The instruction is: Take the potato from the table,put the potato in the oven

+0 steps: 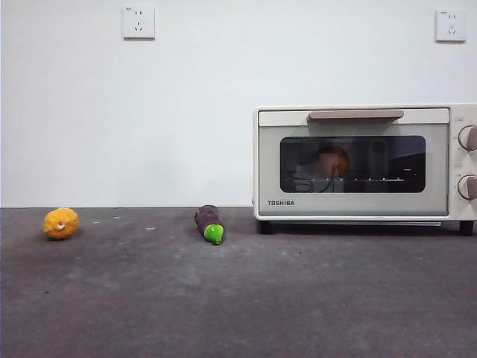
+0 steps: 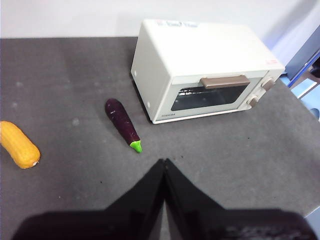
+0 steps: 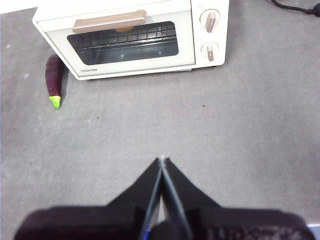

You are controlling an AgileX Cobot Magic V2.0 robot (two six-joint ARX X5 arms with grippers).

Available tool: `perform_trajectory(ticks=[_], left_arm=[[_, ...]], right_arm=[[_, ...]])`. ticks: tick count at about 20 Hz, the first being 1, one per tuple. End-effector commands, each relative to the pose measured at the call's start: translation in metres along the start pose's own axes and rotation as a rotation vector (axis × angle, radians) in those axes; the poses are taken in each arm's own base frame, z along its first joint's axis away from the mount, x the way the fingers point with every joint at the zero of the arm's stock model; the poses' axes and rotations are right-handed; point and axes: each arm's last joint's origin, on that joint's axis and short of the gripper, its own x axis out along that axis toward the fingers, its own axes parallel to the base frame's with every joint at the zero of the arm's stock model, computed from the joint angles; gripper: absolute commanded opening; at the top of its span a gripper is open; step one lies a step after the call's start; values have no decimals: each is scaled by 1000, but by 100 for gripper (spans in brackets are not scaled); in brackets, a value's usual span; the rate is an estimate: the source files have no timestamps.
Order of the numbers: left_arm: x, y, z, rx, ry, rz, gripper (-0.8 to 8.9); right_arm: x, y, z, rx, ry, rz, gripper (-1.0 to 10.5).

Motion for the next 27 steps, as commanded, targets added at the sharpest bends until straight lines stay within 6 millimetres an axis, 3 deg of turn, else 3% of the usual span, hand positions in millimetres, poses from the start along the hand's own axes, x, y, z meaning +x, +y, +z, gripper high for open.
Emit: perform_trajectory(ticks=[1, 9, 12, 16, 21, 27], left_arm=[[0, -1, 1, 14, -8, -3, -4], [37, 2, 7, 14, 80, 57, -4], [42, 6, 12, 177, 35, 172, -4], [43, 11, 21, 322, -58, 281, -4], [37, 32, 34, 287, -252, 364, -4], [27, 59, 13, 252, -373, 460, -4]], right_arm=[[1, 0, 0, 6, -3, 2, 1], [1, 0, 0, 6, -3, 2, 1], [1, 0, 0, 6, -3, 2, 1], [1, 0, 0, 6, -3, 2, 1], [1, 0, 0, 6, -3, 2, 1], [1, 0, 0, 6, -2, 2, 1]])
